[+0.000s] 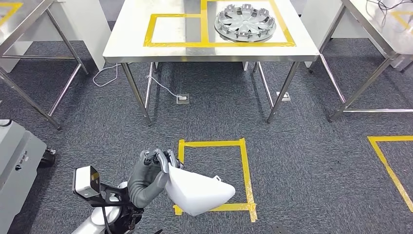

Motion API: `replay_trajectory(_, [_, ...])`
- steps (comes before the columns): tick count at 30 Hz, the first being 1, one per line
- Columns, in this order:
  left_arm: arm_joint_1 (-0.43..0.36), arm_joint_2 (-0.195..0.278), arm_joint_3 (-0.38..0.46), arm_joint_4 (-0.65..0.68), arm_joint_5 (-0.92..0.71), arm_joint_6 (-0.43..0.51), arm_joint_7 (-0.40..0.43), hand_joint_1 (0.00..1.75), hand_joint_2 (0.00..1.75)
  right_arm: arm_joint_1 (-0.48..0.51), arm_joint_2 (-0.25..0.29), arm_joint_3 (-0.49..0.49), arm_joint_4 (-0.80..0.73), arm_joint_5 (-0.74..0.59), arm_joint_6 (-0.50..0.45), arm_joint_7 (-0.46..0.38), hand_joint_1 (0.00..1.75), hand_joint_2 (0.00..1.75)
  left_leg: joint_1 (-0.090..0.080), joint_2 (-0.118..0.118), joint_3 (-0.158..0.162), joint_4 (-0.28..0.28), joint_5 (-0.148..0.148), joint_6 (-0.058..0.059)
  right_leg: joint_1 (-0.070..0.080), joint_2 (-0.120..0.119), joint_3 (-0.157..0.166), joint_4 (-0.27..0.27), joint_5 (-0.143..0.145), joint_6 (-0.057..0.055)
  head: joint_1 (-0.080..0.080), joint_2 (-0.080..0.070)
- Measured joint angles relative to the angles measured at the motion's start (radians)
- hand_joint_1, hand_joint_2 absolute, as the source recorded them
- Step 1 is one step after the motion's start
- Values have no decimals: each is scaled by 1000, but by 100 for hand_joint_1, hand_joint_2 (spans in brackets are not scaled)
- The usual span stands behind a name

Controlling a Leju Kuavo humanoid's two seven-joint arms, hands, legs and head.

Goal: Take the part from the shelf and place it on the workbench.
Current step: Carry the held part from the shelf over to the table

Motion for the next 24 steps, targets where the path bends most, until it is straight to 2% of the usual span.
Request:
replay_trajectory(1, [1,0,-1,0,0,0,0,175,175,1,-1,0,0,1,0,1,0,0,-1,4,-1,1,0,0,0,-2,-21,42,-12,3,0,0])
replay_trajectory(2, [1,-1,-1,0,0,0,0,175,175,2,-2,0,0,2,0,2,0,0,-2,7,-2,2,-1,0,0,-3,-23,47,-8,10,0,0])
replay_trajectory(3, [1,-1,-1,0,0,0,0,175,175,3,-3,0,0,3,0,2,0,0,-2,9,-2,3,-2,-1,-1,-5,-1,7,11,18,1,0])
replay_trajectory(4, [0,-2,-1,0,0,0,1,175,175,3,-4,0,0,3,0,3,0,0,-2,11,-2,6,-4,-4,-1,-9,38,-66,38,25,0,0])
replay_trajectory(5, [0,-3,-2,0,0,0,2,175,175,2,-5,0,0,3,-1,3,0,0,-4,12,-2,10,-7,-8,0,-14,76,-139,60,27,1,0])
replay_trajectory(6, [-1,-5,-2,0,0,0,3,175,175,1,-6,0,0,4,-1,3,0,0,-6,13,-3,15,-13,-13,1,-17,107,-197,76,24,0,0])
replay_trajectory(7, [-2,-6,-2,0,0,0,5,175,175,0,-7,0,0,4,-1,3,0,0,-9,13,-4,18,-18,-19,2,-19,124,-229,82,16,0,0])
replay_trajectory(9, [-3,-7,-2,0,-1,-1,7,175,175,1,-6,-1,0,3,-1,2,0,0,-10,14,-2,20,-27,-28,6,-17,129,-239,80,-1,-1,0])
replay_trajectory(11, [-3,-8,-2,0,-1,-1,8,175,175,2,-6,-1,0,3,-1,2,0,0,-5,16,-8,35,-35,-38,3,-15,137,-240,82,-15,-2,0])
replay_trajectory(12, [-4,-8,-2,0,-1,-1,8,175,175,3,-6,-1,0,3,-1,2,0,0,-3,16,-23,65,-51,-43,1,-14,142,-241,82,-20,-3,0])
replay_trajectory(13, [-4,-8,-1,0,-1,-1,8,175,175,3,-6,-1,0,3,-1,2,0,0,-1,16,-50,118,-76,-49,-1,-13,147,-241,81,-25,-4,0])
replay_trajectory(15, [-3,-8,-2,0,-1,-1,8,175,175,4,-6,-1,0,2,-1,2,0,0,1,15,-128,263,-132,-56,2,-11,154,-240,74,-31,-5,0])
replay_trajectory(16, [-3,-8,-2,0,-1,-1,8,175,175,5,-7,-1,0,2,-1,2,0,0,2,15,-163,316,-142,-57,4,-9,158,-240,69,-32,-5,0])
replay_trajectory(17, [-2,-8,-2,0,-1,-1,9,175,175,6,-7,-1,0,2,-1,1,0,0,3,15,-181,333,-132,-56,6,-7,164,-240,63,-32,-5,0])
replay_trajectory(18, [-2,-7,-2,0,-1,-2,10,175,175,6,-6,-1,0,2,-1,0,0,0,2,15,-176,304,-100,-52,8,-3,173,-240,57,-32,-5,0])
replay_trajectory(20, [-3,-7,-2,0,-1,-3,13,175,175,7,-4,-2,0,1,-2,-4,0,0,-3,12,-120,164,-11,-32,10,2,194,-242,41,-31,-5,0])
replay_trajectory(21, [-4,-7,-2,0,-1,-4,14,175,175,6,-2,-2,0,0,-2,-6,0,0,-8,12,-89,98,16,-19,13,4,201,-244,33,-28,-3,0])
replay_trajectory(22, [-6,-7,-1,0,-1,-5,15,175,175,6,1,-4,0,0,-3,-8,0,0,-13,12,-68,56,26,-9,12,5,204,-246,27,-25,-1,0])
replay_trajectory(24, [-8,-7,-1,0,-1,-5,17,175,175,6,3,-8,-1,-1,-5,-11,0,0,-21,13,-49,25,15,6,12,5,214,-246,27,-11,2,0])
